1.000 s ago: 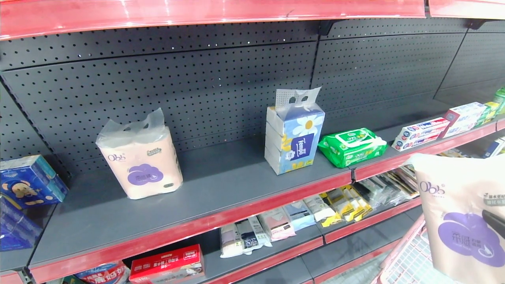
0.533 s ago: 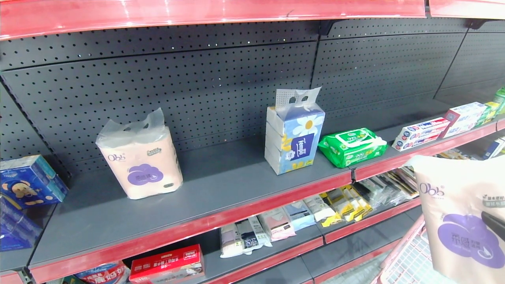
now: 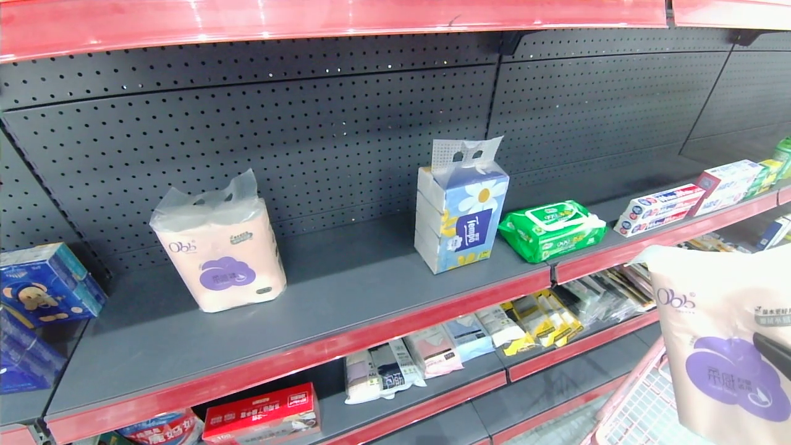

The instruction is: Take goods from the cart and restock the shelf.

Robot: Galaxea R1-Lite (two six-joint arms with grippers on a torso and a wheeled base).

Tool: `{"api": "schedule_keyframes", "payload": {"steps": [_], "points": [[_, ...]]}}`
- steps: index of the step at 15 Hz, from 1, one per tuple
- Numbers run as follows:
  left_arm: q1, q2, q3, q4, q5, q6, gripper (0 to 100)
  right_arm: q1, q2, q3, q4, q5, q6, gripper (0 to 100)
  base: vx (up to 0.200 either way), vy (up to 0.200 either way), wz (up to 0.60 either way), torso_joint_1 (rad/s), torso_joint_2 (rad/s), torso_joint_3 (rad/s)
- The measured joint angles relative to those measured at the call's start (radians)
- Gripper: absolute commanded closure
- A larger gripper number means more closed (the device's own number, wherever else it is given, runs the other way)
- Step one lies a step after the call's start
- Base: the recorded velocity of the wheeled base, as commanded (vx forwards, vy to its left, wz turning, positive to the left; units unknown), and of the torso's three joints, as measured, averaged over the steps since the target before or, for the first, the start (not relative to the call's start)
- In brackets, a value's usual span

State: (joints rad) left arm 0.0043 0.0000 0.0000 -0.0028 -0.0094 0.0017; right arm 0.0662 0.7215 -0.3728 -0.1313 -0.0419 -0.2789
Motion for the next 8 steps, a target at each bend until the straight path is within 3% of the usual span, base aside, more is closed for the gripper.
{"api": "schedule_keyframes", "payload": {"steps": [1,5,8], "points": [[0.0,0.0,0.0,0.0,0.0,0.0,0,0.0,0.001,0.0,0.0,-0.001,0.0,100,0.0,0.0,0.0,0.0,0.0,0.0],[0.0,0.0,0.0,0.0,0.0,0.0,0,-0.001,0.002,0.002,-0.001,-0.003,0.0,100,0.0,0.0,0.6,0.001,0.0,0.004],[0.0,0.0,0.0,0.0,0.0,0.0,0,0.0,0.003,0.005,-0.001,0.001,0.0,100,0.0,0.0,0.0,0.0,0.0,0.0]]}}
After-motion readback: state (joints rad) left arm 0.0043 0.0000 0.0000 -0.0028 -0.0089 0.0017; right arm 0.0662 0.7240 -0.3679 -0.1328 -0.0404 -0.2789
